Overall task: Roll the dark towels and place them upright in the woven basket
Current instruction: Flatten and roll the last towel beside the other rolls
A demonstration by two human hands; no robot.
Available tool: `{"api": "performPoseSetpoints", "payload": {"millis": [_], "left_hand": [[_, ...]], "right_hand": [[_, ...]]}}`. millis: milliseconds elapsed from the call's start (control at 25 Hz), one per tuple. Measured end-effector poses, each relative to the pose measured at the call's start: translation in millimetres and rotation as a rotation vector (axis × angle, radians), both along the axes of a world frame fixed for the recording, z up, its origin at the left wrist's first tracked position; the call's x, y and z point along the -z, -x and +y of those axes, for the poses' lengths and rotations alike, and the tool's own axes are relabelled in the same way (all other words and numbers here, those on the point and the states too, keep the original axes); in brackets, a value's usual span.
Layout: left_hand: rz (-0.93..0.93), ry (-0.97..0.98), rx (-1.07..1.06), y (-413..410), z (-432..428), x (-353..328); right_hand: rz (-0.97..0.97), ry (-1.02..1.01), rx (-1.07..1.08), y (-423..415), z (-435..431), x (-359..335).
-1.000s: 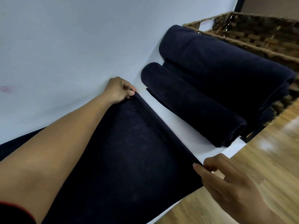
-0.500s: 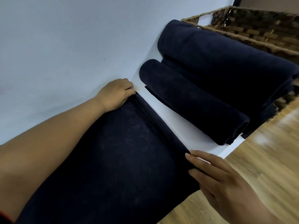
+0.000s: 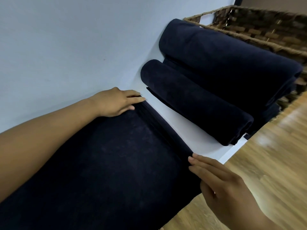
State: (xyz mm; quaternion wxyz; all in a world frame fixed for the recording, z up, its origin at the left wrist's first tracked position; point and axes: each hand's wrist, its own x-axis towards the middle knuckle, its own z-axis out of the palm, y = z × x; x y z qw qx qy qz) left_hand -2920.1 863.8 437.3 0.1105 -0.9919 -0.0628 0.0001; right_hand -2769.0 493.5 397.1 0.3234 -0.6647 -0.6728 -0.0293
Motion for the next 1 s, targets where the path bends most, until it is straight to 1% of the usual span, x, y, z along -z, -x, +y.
{"api": "performPoseSetpoints", "payload": {"millis": [80,160,240,280,360,400,440,480,560,600,640,680,760,800,880,1000], "left_hand": [[0.001,-0.019,0.023,-9,0,-5],[0.010,-0.128,0.079,-21,4,-11],[0.021,-0.238,0.160,-32,5,-18],[0.023,-0.239,0.187,-36,4,-21],[0.084,-0.132,0.130,-45,0,-28],[0.159,-0.094,0.073,-50,-2,-32],[0.233,-0.089,0.036,-54,-4,-35],[0.275,-0.119,0.047,-58,-6,-37],[0.262,-0.198,0.121,-63,-5,-39],[0.202,-0.225,0.162,-63,-5,-40],[0.113,-0.229,0.203,-62,-4,-39],[0.013,-0.234,0.247,-60,-1,-37],[-0.115,-0.292,0.302,-52,0,-31],[-0.126,-0.308,0.280,-46,-1,-26],[-0.160,-0.280,0.193,-35,-1,-10],[-0.272,-0.173,0.067,-26,-1,8]], "right_hand": [[0.193,-0.044,0.135,7,-3,-1],[0.291,-0.020,0.279,10,-4,-4],[0.280,0.025,0.338,8,-2,-7],[0.270,0.051,0.355,6,1,-9],[0.290,0.094,0.411,1,8,-15],[0.293,0.092,0.421,-1,11,-17],[0.290,0.076,0.416,-3,14,-18],[0.293,0.058,0.408,-3,15,-18],[0.318,0.008,0.392,-4,14,-18],[0.328,-0.027,0.385,-5,14,-16],[0.290,-0.068,0.365,-5,13,-15],[0.192,-0.108,0.319,-5,12,-13],[-0.065,-0.148,0.186,-5,9,-8],[-0.154,-0.140,0.106,-7,8,-6],[-0.252,-0.092,-0.010,-10,7,-7],[-0.338,0.046,-0.058,-6,11,-13]]}}
